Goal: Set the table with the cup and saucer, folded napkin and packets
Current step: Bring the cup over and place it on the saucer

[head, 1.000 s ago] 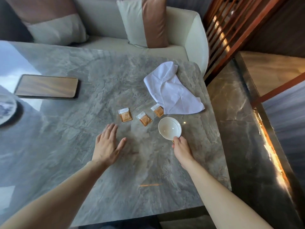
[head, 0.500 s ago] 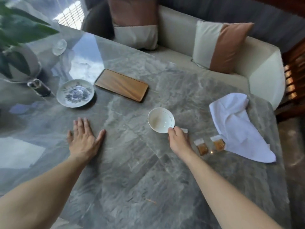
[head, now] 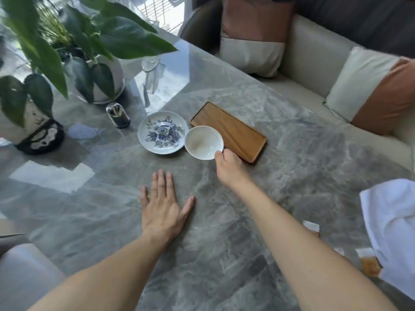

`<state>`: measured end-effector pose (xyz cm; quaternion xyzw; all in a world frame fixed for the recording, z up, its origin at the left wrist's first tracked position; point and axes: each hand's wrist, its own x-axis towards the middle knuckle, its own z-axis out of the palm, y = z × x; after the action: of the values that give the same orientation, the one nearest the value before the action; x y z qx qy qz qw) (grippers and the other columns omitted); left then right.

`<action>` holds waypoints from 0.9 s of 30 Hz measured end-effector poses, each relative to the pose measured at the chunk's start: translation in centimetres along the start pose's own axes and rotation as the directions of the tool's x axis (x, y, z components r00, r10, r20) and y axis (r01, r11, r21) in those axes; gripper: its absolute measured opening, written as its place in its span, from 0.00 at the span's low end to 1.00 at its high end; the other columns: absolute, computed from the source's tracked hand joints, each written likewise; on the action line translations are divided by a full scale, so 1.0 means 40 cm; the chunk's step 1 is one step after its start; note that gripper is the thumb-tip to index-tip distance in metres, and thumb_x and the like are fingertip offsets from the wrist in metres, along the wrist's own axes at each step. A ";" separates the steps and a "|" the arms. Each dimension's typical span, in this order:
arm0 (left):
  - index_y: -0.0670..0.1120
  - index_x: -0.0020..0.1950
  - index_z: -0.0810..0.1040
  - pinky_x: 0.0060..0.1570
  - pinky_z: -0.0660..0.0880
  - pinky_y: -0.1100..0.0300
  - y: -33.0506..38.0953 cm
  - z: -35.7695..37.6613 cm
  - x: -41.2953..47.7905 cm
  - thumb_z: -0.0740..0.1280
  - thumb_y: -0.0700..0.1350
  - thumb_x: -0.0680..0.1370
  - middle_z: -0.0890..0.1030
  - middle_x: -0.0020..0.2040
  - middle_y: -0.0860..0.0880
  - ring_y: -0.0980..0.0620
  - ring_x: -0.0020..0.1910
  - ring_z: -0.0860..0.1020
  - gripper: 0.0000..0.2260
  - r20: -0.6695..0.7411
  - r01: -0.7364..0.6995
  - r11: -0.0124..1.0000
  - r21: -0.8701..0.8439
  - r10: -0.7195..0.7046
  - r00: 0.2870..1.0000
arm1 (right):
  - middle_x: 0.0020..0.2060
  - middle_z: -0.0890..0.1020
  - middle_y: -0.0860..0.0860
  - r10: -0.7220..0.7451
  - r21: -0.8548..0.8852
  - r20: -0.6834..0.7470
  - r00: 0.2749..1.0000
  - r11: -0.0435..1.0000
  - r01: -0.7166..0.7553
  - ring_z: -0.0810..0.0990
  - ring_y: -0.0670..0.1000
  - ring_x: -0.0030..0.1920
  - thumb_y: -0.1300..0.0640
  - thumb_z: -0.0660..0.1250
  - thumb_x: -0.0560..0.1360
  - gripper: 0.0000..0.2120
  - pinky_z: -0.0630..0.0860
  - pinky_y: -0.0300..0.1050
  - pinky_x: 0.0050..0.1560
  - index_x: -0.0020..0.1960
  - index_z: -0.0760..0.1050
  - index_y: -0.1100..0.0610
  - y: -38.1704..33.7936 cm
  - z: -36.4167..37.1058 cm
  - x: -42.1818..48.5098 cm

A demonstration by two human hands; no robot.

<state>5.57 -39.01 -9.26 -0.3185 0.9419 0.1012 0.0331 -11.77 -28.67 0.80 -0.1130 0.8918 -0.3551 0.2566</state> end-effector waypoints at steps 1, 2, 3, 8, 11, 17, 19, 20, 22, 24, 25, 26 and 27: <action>0.44 0.83 0.53 0.78 0.46 0.40 0.000 -0.001 0.000 0.45 0.74 0.77 0.54 0.83 0.45 0.48 0.82 0.47 0.44 0.000 0.000 1.000 0.004 0.000 1.000 | 0.51 0.78 0.61 -0.013 -0.008 0.020 1.000 1.000 0.013 0.73 0.59 0.49 0.50 0.52 0.81 0.16 0.65 0.48 0.47 0.47 0.71 0.62 -0.023 0.013 0.021; 0.44 0.83 0.54 0.78 0.46 0.40 0.000 -0.003 0.000 0.45 0.74 0.77 0.54 0.83 0.45 0.48 0.82 0.47 0.44 0.003 -0.002 1.000 0.006 0.002 1.000 | 0.49 0.78 0.60 -0.024 -0.010 0.038 0.999 1.000 0.025 0.74 0.59 0.49 0.50 0.52 0.81 0.17 0.65 0.48 0.46 0.47 0.71 0.62 -0.045 0.025 0.041; 0.44 0.83 0.54 0.78 0.46 0.39 -0.001 -0.006 0.001 0.45 0.74 0.77 0.54 0.83 0.45 0.48 0.82 0.47 0.44 0.010 -0.004 1.000 0.007 0.004 1.000 | 0.48 0.78 0.59 -0.036 -0.010 0.054 0.998 0.999 0.036 0.74 0.59 0.49 0.49 0.51 0.81 0.18 0.65 0.48 0.46 0.47 0.72 0.61 -0.066 0.039 0.058; 0.45 0.83 0.51 0.78 0.44 0.40 -0.002 -0.017 0.006 0.45 0.74 0.77 0.50 0.84 0.46 0.49 0.82 0.42 0.44 0.048 0.002 1.000 0.008 -0.003 0.999 | 0.39 0.74 0.53 -0.061 -0.028 0.084 0.995 0.998 0.063 0.72 0.58 0.45 0.49 0.51 0.81 0.17 0.65 0.49 0.44 0.39 0.67 0.56 -0.148 0.113 0.132; 0.45 0.83 0.50 0.78 0.43 0.39 0.001 -0.017 0.001 0.44 0.74 0.77 0.48 0.84 0.47 0.50 0.82 0.40 0.43 0.055 0.001 1.000 -0.009 -0.001 0.998 | 0.39 0.73 0.54 -0.074 -0.039 0.093 0.993 0.996 0.078 0.71 0.58 0.45 0.51 0.51 0.82 0.17 0.63 0.49 0.44 0.36 0.65 0.55 -0.170 0.146 0.162; 0.43 0.82 0.56 0.78 0.49 0.37 -0.001 -0.013 0.008 0.49 0.73 0.78 0.54 0.83 0.45 0.48 0.82 0.47 0.43 0.056 0.001 1.000 -0.026 0.001 0.998 | 0.46 0.77 0.60 -0.064 -0.064 0.122 0.990 0.995 0.072 0.74 0.60 0.47 0.50 0.50 0.81 0.17 0.66 0.50 0.46 0.44 0.70 0.60 -0.187 0.198 0.205; 0.43 0.82 0.58 0.77 0.51 0.36 -0.002 -0.009 0.008 0.51 0.72 0.78 0.56 0.83 0.44 0.47 0.82 0.49 0.42 0.052 -0.002 0.999 -0.032 0.004 0.999 | 0.47 0.77 0.60 -0.062 -0.058 0.128 0.990 0.996 0.070 0.74 0.60 0.48 0.50 0.50 0.81 0.17 0.67 0.51 0.47 0.45 0.70 0.60 -0.186 0.209 0.207; 0.43 0.81 0.58 0.77 0.52 0.36 -0.003 -0.007 0.009 0.51 0.72 0.78 0.56 0.83 0.44 0.47 0.82 0.49 0.42 0.048 -0.002 0.999 -0.034 0.004 0.999 | 0.48 0.78 0.60 -0.064 -0.056 0.132 0.989 0.996 0.072 0.74 0.60 0.49 0.49 0.50 0.81 0.17 0.68 0.52 0.47 0.46 0.70 0.60 -0.184 0.212 0.207; 0.42 0.81 0.58 0.77 0.52 0.36 -0.004 -0.004 0.009 0.51 0.72 0.78 0.57 0.82 0.44 0.47 0.82 0.50 0.42 0.044 -0.004 0.999 -0.034 0.005 0.999 | 0.49 0.78 0.61 -0.072 -0.053 0.134 0.988 0.995 0.080 0.75 0.61 0.49 0.50 0.50 0.81 0.16 0.69 0.53 0.48 0.46 0.70 0.60 -0.181 0.217 0.206; 0.42 0.81 0.58 0.77 0.52 0.36 -0.004 -0.002 0.009 0.51 0.72 0.78 0.56 0.82 0.44 0.47 0.82 0.49 0.42 0.045 -0.004 0.999 -0.032 0.005 0.999 | 0.51 0.79 0.63 -0.079 -0.050 0.127 0.989 0.995 0.086 0.75 0.62 0.51 0.50 0.51 0.81 0.16 0.69 0.53 0.49 0.47 0.70 0.60 -0.176 0.222 0.203; 0.42 0.81 0.58 0.77 0.52 0.36 -0.004 -0.002 0.009 0.51 0.72 0.78 0.56 0.82 0.44 0.47 0.82 0.49 0.42 0.045 -0.004 1.000 -0.030 0.006 0.999 | 0.52 0.79 0.63 -0.081 -0.046 0.125 0.989 0.995 0.088 0.76 0.63 0.52 0.50 0.51 0.81 0.16 0.69 0.53 0.49 0.48 0.70 0.60 -0.175 0.223 0.201; 0.42 0.81 0.58 0.77 0.52 0.36 -0.005 -0.002 0.009 0.51 0.72 0.78 0.56 0.82 0.44 0.47 0.82 0.49 0.42 0.042 -0.006 1.000 -0.028 0.007 0.999 | 0.53 0.79 0.63 -0.083 -0.043 0.124 0.989 0.995 0.089 0.76 0.63 0.52 0.50 0.51 0.81 0.16 0.70 0.54 0.50 0.48 0.70 0.60 -0.174 0.225 0.199; 0.42 0.81 0.58 0.77 0.51 0.36 -0.004 -0.003 0.009 0.51 0.72 0.79 0.56 0.82 0.44 0.47 0.82 0.49 0.42 0.042 -0.006 1.000 -0.028 0.007 0.999 | 0.53 0.79 0.63 -0.084 -0.042 0.126 0.988 0.995 0.090 0.76 0.63 0.53 0.50 0.51 0.81 0.15 0.70 0.54 0.51 0.48 0.70 0.60 -0.173 0.227 0.198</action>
<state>5.40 -39.37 -9.23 -0.3136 0.9406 0.1209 0.0483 -13.42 -41.92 -3.00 -0.1800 0.8765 -0.3369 0.2931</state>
